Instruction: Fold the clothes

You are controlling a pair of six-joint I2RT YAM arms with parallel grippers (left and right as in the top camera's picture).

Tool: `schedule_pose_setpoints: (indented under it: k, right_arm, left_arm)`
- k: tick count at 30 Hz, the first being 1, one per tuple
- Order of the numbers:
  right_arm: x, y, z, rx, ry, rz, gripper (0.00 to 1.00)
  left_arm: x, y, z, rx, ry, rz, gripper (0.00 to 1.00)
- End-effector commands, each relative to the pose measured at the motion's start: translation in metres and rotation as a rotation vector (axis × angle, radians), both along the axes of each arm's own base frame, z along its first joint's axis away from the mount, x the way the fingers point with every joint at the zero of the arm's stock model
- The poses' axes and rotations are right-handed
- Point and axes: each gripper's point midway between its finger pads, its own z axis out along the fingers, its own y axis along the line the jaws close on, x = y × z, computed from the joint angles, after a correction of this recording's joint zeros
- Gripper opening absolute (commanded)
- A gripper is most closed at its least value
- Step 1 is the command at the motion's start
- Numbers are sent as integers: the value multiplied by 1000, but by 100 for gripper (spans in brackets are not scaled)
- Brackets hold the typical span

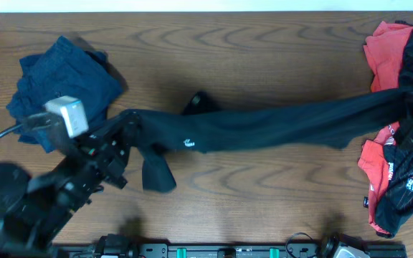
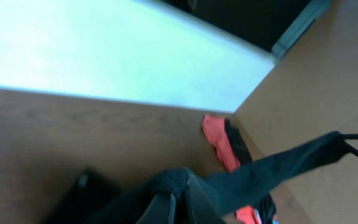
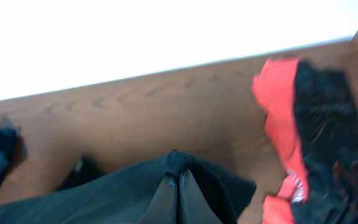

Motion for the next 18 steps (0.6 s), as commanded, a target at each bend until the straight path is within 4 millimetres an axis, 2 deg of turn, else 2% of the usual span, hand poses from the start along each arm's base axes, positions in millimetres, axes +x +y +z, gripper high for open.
schedule_pose_setpoints:
  k: [1,4,8,12,15,18]
  right_arm:
    - [4,-10,4,-37,-1,-31,1]
    - [17,-15,-7,-21,43,-30,1]
    - [52,-12,-44,13,174,68,1]
    - [93,-11,-89,36,306,134,1]
    - [135,-12,-124,54,361,157,1]
    - [180,-17,-151,98,355,132,1]
  left_arm:
    - [8,18,9,18,-26,117,6]
    - [26,23,-3,30,24,152,6]
    - [66,21,-35,45,159,150,6]
    - [124,16,-84,58,323,135,6]
    - [171,7,-120,52,401,95,6]
    - [220,2,-146,44,403,75,6]
